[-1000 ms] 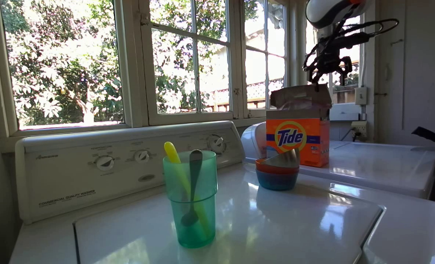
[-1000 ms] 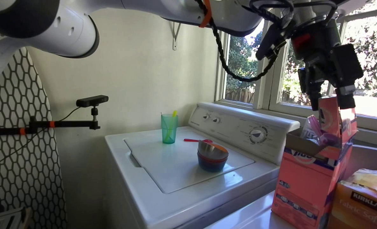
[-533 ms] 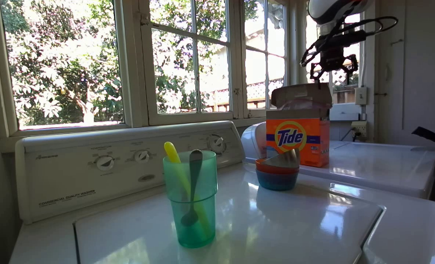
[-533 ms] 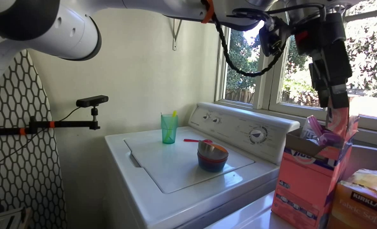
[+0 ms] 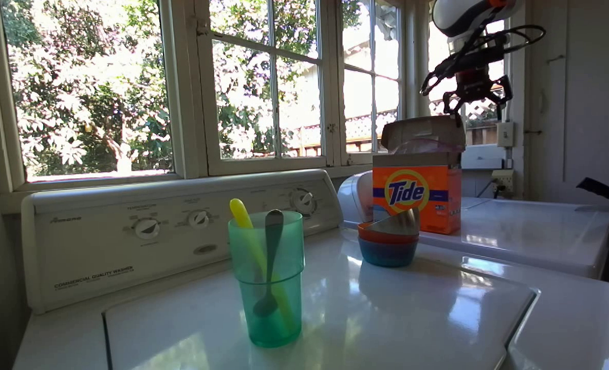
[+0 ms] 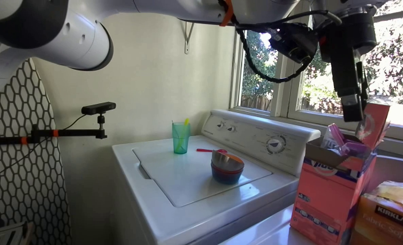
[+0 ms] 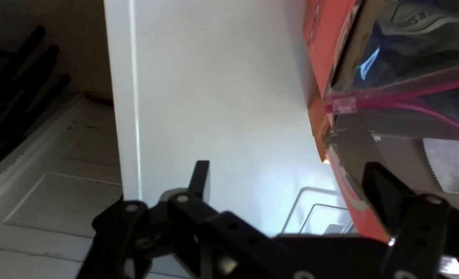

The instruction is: Open the box

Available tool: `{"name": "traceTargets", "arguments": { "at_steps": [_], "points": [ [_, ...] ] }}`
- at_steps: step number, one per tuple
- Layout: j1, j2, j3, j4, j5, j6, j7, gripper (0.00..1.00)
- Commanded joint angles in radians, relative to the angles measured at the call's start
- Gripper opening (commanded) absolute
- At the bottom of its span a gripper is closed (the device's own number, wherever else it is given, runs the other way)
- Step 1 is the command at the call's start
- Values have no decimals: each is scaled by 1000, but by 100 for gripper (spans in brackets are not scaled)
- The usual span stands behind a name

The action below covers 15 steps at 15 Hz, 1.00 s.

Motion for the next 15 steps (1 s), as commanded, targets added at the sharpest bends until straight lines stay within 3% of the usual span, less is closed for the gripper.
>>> {"name": "traceTargets", "arguments": {
  "at_steps": [1,5,14,15],
  "points": [
    [1,72,-8,84,11,-85,86,100],
    [-4,99,-10,110,14,-105,176,100],
    [2,101,14,172,1,38,101,100],
    [4,75,6,130,0,22,133,100]
  ]
}}
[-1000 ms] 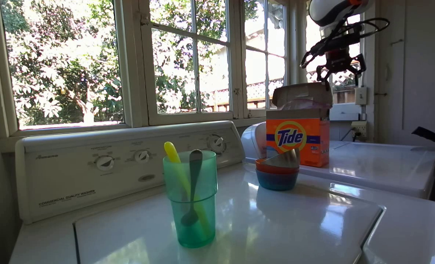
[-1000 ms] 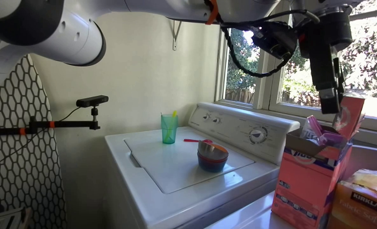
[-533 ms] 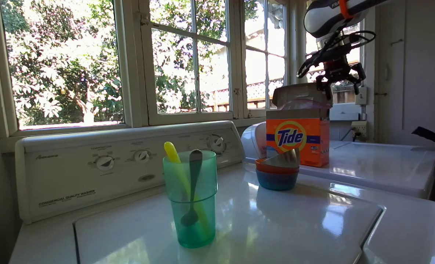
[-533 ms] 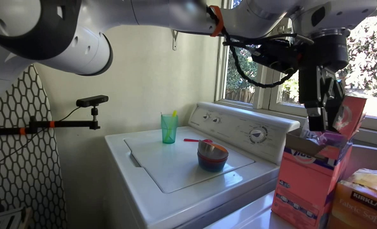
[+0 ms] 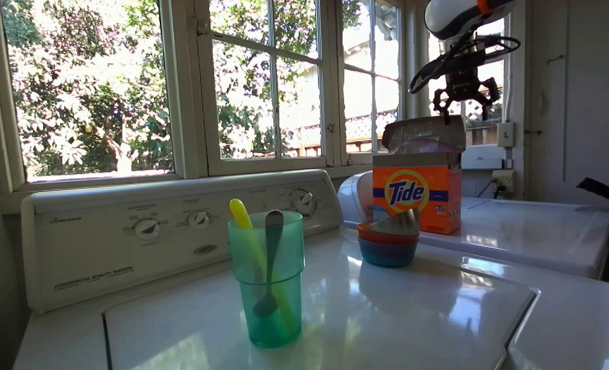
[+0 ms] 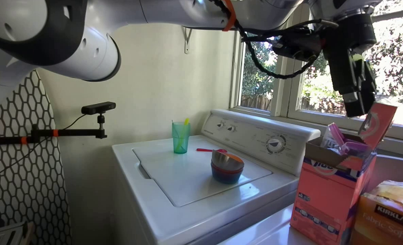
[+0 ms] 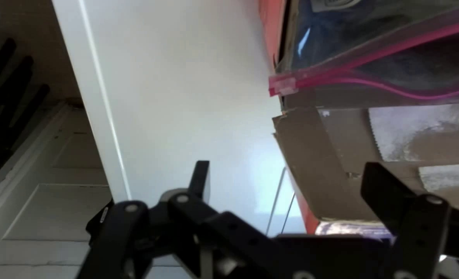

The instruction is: Open the box

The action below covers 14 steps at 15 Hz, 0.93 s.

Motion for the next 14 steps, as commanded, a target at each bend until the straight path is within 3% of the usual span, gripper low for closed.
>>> {"name": "traceTargets", "arguments": {
  "at_steps": [1,3,6,14],
  "points": [
    [2,0,2,4,0,3,-10,100],
    [51,-68,-5,-96,-54,113,-44,100],
    [85,-70,-17,-114,-100,197,-7,100],
    [134,-28,-22,-108,-173,180,-6,100]
  ]
}}
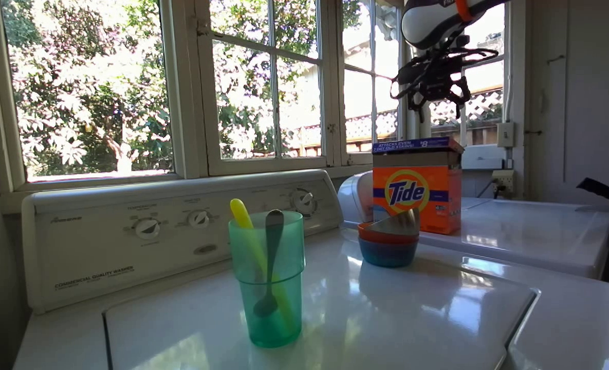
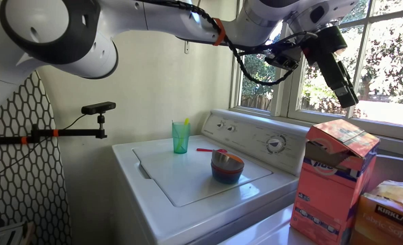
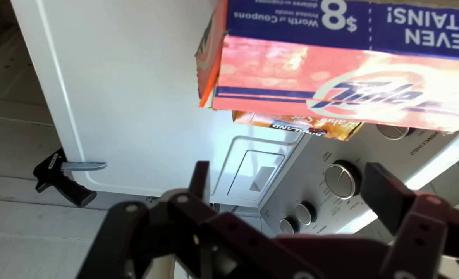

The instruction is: Open the box

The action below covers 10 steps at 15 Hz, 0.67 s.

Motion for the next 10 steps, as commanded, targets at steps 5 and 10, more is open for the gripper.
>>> {"name": "traceTargets", "arguments": {
  "at_steps": [5,10],
  "points": [
    [54,-59,-7,-115,-155,192,-139,100],
    [119,-91,-2,-198,-247,204,-316,100]
  ]
}}
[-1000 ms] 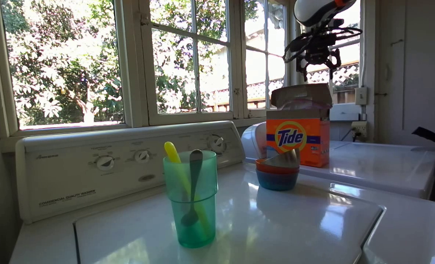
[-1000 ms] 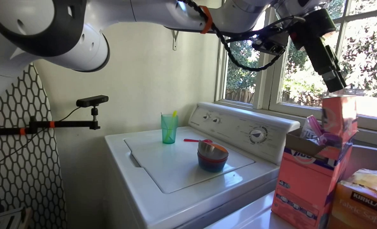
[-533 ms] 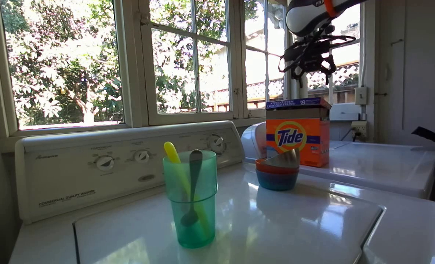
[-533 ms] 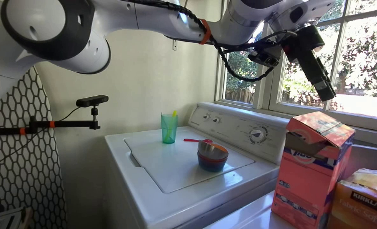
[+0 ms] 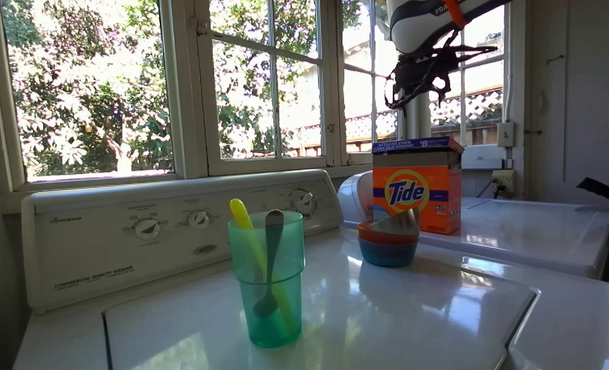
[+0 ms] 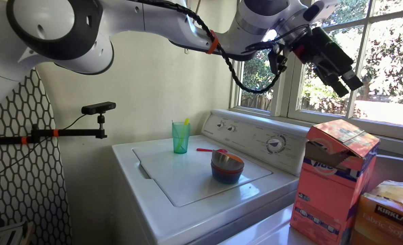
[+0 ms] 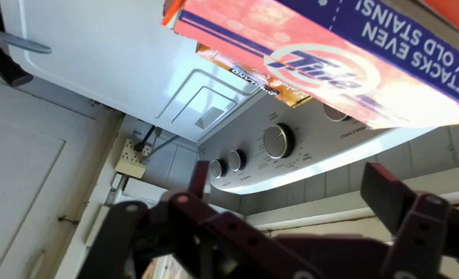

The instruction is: Open the box

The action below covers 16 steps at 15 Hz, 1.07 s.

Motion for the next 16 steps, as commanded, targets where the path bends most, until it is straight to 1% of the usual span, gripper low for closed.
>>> {"name": "traceTargets", "arguments": {
  "at_steps": [1,5,9,11,13,15,16],
  "points": [
    [55,-60,-5,-133,-94,33,-100,100],
    [110,-77,-7,-219,-201,43,-193,100],
    [143,-70,-5,-273,-288,35,-306,100],
    [153,-62,-8,-288,-332,36,-369,100],
    [148,-48,-5,-286,-356,29,-440,100],
    [151,-38,-8,-288,-381,20,-485,100],
    [145,-34,1,-284,-396,13,-504,100]
  ]
}}
